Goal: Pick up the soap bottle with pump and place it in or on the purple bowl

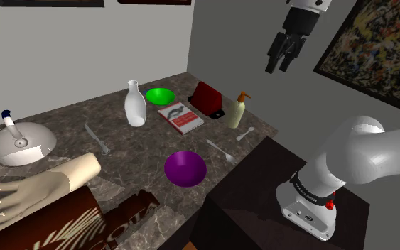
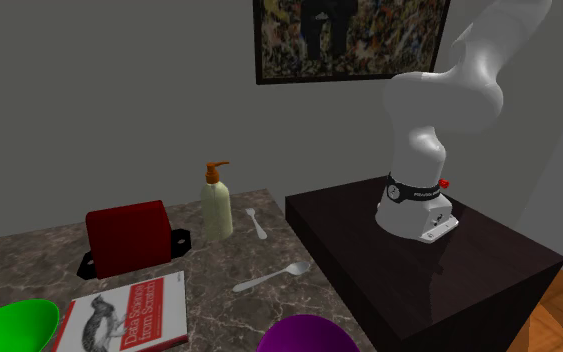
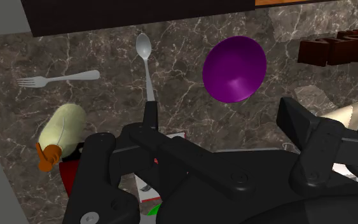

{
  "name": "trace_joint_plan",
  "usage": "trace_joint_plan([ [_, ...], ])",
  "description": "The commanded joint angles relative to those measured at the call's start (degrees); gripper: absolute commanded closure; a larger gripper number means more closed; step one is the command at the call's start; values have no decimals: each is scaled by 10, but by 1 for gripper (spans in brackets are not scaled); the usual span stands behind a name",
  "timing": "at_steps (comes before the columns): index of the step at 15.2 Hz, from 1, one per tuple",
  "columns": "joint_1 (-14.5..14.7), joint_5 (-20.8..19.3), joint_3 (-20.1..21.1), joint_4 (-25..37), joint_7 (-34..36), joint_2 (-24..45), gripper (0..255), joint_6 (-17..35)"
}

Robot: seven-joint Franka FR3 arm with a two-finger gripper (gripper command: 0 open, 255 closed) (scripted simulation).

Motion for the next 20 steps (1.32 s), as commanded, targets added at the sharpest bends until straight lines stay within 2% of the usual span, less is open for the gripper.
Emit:
trace_joint_plan([
  [1,0,0,0,0,0,0,0,0],
  [11,-27,-62,-72,-65,-93,100,0,174],
  [20,-39,-82,-141,-56,-177,256,0,333],
])
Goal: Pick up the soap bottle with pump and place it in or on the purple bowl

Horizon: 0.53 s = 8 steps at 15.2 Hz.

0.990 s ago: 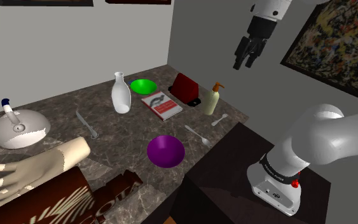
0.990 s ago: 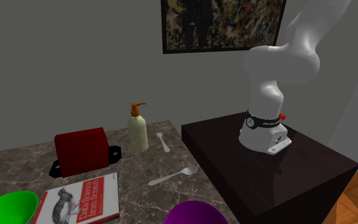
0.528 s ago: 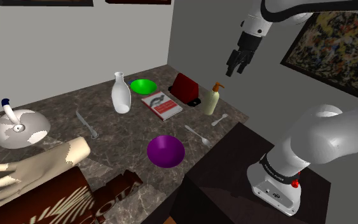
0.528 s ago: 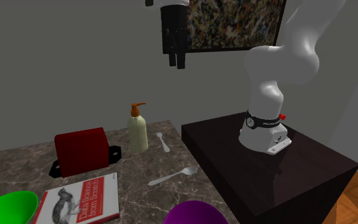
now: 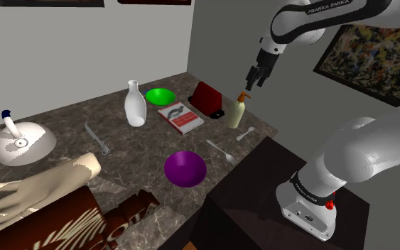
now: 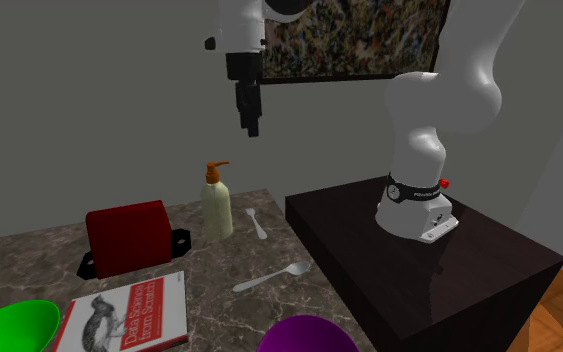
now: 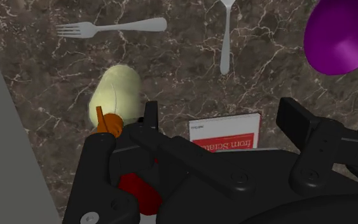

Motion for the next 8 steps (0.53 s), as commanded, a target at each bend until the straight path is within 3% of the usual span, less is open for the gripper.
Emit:
trace_joint_plan([
  [1,-2,0,-16,5,-21,38,0,37],
  [8,-3,43,-61,63,-107,191,0,137],
])
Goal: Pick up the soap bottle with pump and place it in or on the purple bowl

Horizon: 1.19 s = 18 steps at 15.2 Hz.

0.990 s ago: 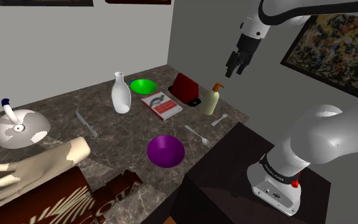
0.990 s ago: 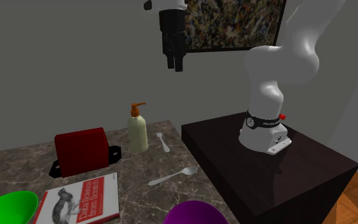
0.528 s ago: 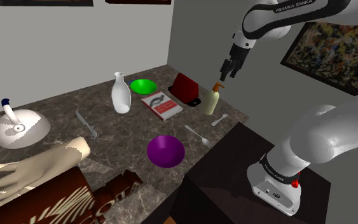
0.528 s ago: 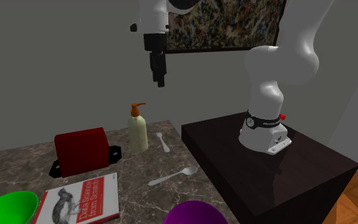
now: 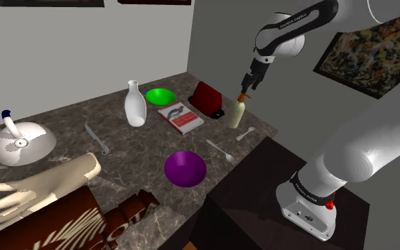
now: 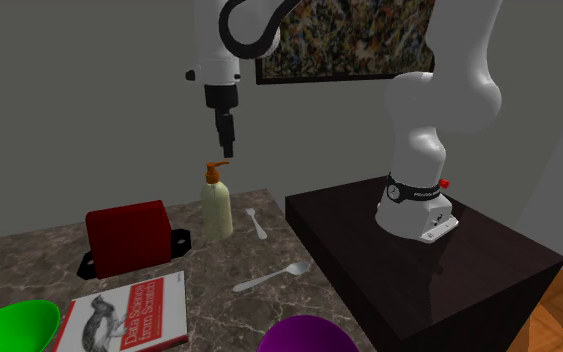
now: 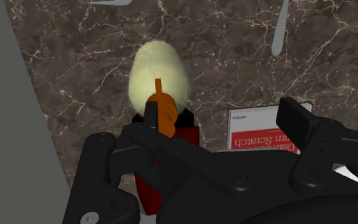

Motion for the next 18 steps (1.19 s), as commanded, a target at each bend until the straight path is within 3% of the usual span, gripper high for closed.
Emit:
trace_joint_plan([
  [1,-1,20,-9,17,-26,46,0,29],
  [4,-9,58,-16,56,-71,116,0,59],
  [12,-15,96,-5,48,-98,167,0,113],
  [18,-15,96,-5,48,-98,167,0,113],
])
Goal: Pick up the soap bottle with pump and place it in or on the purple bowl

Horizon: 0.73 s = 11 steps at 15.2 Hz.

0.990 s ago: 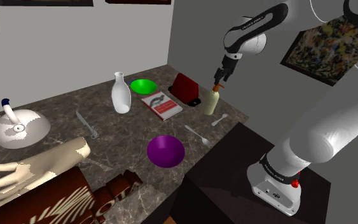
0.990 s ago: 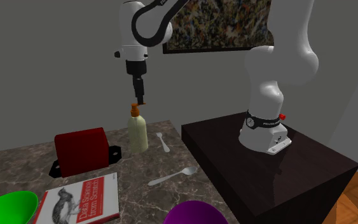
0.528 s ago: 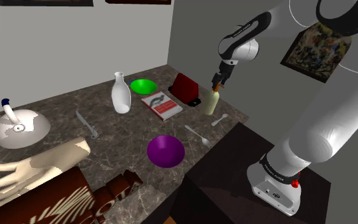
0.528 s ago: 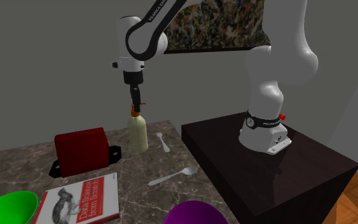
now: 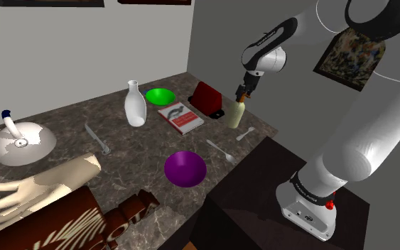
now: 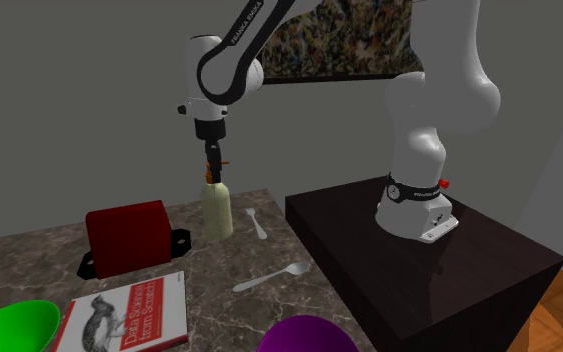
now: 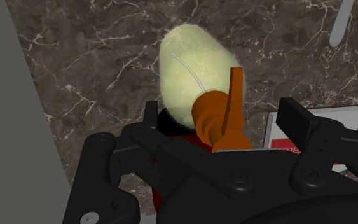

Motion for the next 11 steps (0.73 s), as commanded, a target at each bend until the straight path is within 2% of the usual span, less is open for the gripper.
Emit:
trace_joint_plan([
  [1,0,0,0,0,0,0,0,0],
  [2,0,0,0,0,0,0,0,0],
  [3,0,0,0,0,0,0,255,0],
  [11,0,0,0,0,0,0,255,0],
])
